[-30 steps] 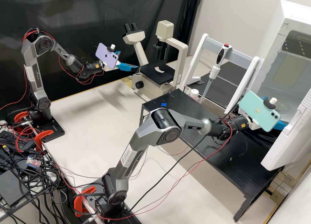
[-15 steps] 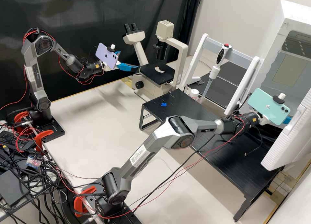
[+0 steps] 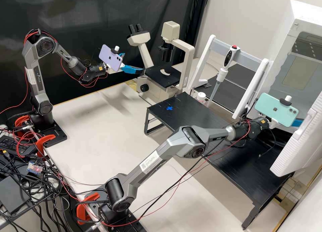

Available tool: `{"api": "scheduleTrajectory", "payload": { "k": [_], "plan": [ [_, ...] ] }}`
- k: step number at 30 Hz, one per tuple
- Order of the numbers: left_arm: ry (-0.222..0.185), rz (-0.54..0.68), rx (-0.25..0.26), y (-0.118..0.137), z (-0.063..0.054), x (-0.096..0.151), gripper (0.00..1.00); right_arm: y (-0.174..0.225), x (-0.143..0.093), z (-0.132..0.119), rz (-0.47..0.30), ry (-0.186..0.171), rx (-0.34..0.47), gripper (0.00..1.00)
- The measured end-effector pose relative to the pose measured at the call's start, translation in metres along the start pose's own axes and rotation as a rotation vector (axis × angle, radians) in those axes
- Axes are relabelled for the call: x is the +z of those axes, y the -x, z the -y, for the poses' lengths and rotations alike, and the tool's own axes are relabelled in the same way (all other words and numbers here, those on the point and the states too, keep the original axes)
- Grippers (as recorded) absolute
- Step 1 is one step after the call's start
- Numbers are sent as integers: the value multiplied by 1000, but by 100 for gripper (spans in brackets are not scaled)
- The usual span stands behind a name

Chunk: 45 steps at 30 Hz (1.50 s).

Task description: Move the petri dish to the microscope

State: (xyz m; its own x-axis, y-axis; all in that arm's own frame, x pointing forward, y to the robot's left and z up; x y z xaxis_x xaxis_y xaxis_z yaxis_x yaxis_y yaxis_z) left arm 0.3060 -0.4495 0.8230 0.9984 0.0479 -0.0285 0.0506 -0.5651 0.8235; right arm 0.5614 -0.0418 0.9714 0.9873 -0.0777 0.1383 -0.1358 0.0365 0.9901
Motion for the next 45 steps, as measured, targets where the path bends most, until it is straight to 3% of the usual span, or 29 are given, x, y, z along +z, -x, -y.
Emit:
{"api": "scheduleTrajectory", "payload": {
  "k": [5,6,45],
  "plan": [
    [0,0,0,0,0,0,100,-3,-1,-1,-7,21,8,100],
    [0,0,0,0,0,0,100,-3,0,-1,-6,24,8,0],
    [0,0,0,0,0,0,100,-13,3,1,1,31,27,0]
  ]
}}
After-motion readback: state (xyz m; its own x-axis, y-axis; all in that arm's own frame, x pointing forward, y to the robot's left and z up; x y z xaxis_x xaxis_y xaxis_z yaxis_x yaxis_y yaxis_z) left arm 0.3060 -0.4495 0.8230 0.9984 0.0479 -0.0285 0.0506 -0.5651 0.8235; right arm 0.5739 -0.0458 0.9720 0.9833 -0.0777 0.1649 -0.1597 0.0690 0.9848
